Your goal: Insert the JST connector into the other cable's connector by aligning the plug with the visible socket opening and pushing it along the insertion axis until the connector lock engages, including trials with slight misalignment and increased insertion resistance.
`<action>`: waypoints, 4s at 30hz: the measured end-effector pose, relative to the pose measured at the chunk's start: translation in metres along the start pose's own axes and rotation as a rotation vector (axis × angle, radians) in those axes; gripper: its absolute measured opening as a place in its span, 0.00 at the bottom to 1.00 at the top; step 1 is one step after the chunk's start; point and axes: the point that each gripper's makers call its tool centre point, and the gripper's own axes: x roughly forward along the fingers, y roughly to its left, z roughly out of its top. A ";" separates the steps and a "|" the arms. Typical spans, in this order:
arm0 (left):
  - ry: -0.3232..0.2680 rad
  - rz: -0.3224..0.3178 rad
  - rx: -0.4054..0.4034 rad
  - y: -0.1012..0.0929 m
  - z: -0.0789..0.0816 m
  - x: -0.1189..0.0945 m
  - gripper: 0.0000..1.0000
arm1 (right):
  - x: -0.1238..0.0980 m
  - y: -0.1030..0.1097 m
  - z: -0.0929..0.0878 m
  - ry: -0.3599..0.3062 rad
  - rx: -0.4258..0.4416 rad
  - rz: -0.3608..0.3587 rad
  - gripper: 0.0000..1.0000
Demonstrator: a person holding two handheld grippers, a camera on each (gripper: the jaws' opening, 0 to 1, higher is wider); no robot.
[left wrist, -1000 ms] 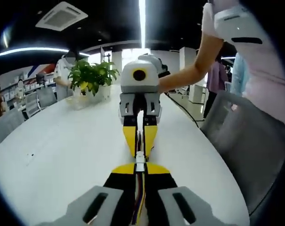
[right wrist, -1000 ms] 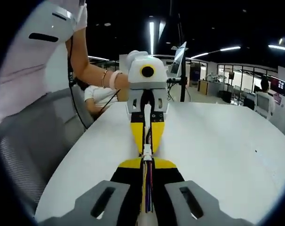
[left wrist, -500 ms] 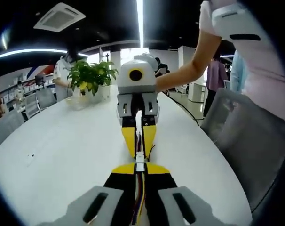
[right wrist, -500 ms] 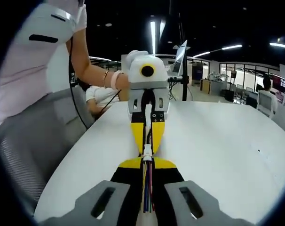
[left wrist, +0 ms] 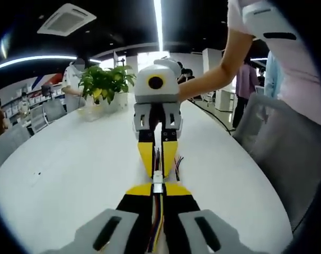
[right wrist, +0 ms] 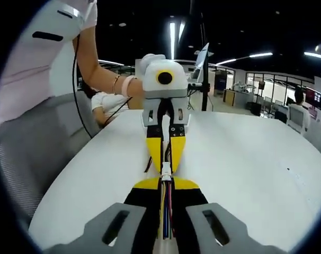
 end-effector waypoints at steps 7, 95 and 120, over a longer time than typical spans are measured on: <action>0.029 0.002 -0.003 0.004 -0.014 0.007 0.00 | 0.007 -0.004 -0.013 0.026 0.016 -0.001 0.02; 0.031 0.111 -0.043 -0.018 -0.003 -0.027 0.08 | -0.010 0.018 0.003 0.008 0.110 -0.070 0.08; 0.130 0.073 -0.005 -0.049 -0.041 -0.009 0.07 | -0.012 0.039 -0.040 0.096 0.143 -0.072 0.07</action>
